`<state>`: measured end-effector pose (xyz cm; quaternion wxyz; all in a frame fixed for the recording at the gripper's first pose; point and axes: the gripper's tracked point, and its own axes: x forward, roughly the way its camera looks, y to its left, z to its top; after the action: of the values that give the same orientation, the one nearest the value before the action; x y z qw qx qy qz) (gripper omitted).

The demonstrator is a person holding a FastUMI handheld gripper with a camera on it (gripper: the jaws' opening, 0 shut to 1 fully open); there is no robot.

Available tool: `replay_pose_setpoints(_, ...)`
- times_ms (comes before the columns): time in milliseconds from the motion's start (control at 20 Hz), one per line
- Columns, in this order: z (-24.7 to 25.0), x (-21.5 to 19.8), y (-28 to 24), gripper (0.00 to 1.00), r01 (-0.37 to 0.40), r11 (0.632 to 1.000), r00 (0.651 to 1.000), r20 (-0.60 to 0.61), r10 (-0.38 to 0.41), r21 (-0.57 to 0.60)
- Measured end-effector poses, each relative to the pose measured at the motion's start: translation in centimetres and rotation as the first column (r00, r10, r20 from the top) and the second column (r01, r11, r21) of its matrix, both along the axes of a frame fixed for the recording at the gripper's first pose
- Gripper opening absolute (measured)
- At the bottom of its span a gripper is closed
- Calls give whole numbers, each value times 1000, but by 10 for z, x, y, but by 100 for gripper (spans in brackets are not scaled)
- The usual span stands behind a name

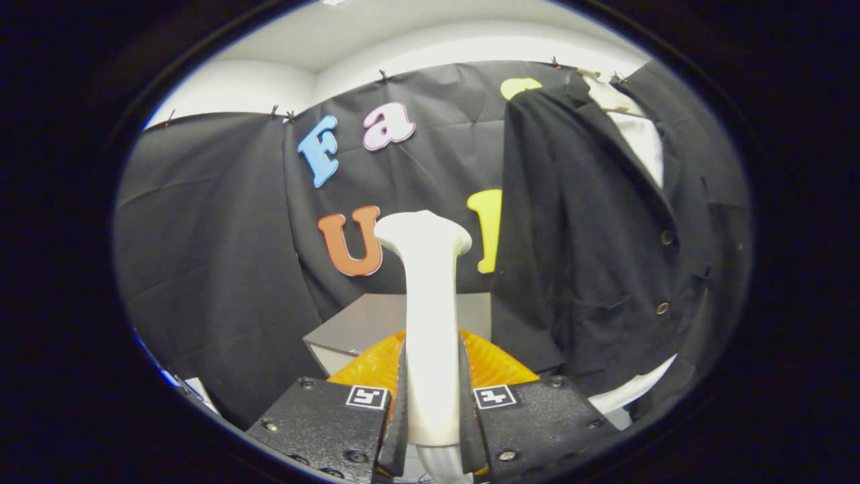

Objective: Iron the clothes twice with a garment steamer, once on the left side and once on the right side.

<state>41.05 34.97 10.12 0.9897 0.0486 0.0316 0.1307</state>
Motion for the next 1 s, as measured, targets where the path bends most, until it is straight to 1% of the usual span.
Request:
replay_pose_setpoints(150, 11, 3, -25, 34, 73, 997, 996, 52, -73, -4)
replay_pose_setpoints(300, 22, 5, -49, 34, 162, 987, 983, 90, -161, -1)
replay_pose_setpoints(600, 45, 4, -94, 34, 281, 959, 949, 134, -284, 43)
replay_pose_setpoints(750, 55, 5, -112, 34, 316, 947, 935, 154, -320, 53)
replay_pose_setpoints(1000, 56, 17, -133, 33, 366, 930, 917, 166, -364, 17)
